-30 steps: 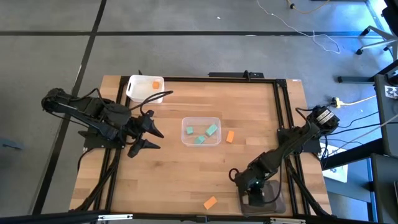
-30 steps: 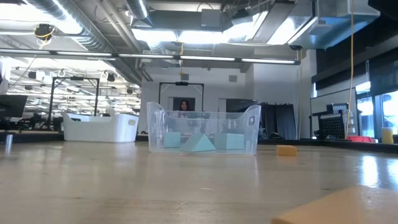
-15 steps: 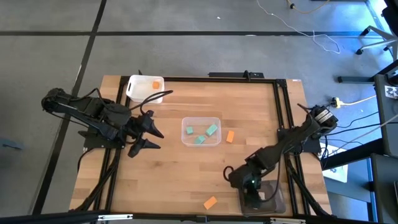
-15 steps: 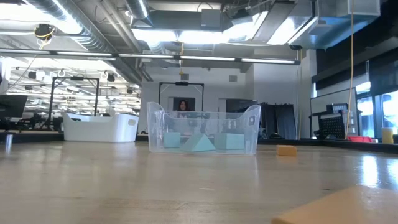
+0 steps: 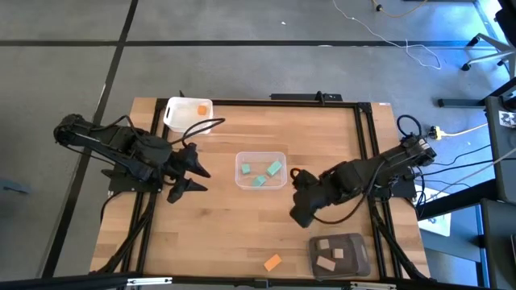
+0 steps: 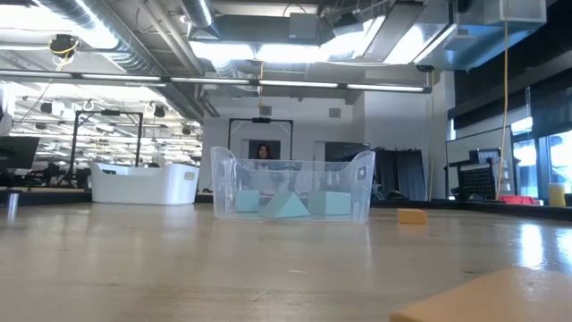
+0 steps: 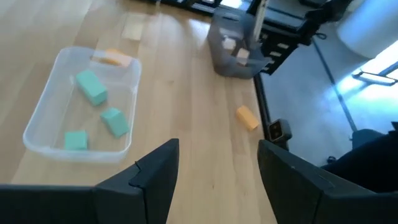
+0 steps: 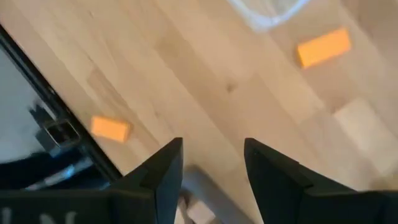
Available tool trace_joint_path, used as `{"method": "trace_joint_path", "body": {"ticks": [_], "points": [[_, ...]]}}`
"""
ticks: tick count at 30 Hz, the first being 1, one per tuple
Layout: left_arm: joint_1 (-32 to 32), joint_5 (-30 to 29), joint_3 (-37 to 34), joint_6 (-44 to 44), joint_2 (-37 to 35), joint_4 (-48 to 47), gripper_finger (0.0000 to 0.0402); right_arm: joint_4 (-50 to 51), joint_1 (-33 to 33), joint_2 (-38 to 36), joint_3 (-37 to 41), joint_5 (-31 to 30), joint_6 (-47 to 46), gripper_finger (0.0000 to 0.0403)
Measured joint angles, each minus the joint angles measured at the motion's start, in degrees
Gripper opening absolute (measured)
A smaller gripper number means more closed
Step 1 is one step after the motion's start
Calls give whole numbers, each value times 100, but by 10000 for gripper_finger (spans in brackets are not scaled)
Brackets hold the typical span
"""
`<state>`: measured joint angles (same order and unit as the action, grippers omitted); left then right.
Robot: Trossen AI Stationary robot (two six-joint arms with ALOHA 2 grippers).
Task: Sort & place blocks by color
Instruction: Put the top yellow block into the white bin
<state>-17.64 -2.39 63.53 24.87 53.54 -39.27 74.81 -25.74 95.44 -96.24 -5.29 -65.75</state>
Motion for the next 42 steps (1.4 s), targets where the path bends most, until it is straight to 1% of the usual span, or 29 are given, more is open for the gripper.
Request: {"method": "trace_joint_path", "body": {"ticks": [4, 5, 10, 14, 19, 21, 22, 24, 29, 34, 36, 42], "points": [[1, -20, -2, 246, 0, -313, 209, -148, 155, 0, -122, -456, 130, 171], [0, -17, -2, 301, 0, -365, 209, -225, 235, 0, -95, -535, 4, 171], [0, -17, -2, 343, 0, -573, 209, -202, 827, 2, 194, -583, -1399, 171], [2, -15, -2, 312, 0, -589, 209, -206, 1322, 2, 589, -546, -1538, 171], [2, -15, -2, 308, 0, -690, 209, -213, 1879, 2, 1215, -109, -1869, 171], [0, -17, -2, 306, 0, -701, 209, -295, 2086, 2, 1523, 41, -2184, 171], [0, -27, -2, 306, 0, -709, 209, -413, 2191, 2, 1688, 109, -2389, 171], [-1, -108, -2, 304, 0, -712, 209, -775, 2390, 2, 2023, 268, -2508, 171], [1, -504, -2, 297, 0, -714, 209, -2021, 2766, 2, 2797, 414, -2114, 171], [1, -747, -2, 293, 0, -745, 209, -2982, 3124, 4, 3439, 404, -2120, 171], [1, -758, -2, 293, 0, -756, 209, -3197, 3217, 4, 3639, 567, -2119, 171], [1, -761, -2, 294, 0, -771, 209, -3316, 3266, 4, 3996, 1006, -2121, 171]]}}
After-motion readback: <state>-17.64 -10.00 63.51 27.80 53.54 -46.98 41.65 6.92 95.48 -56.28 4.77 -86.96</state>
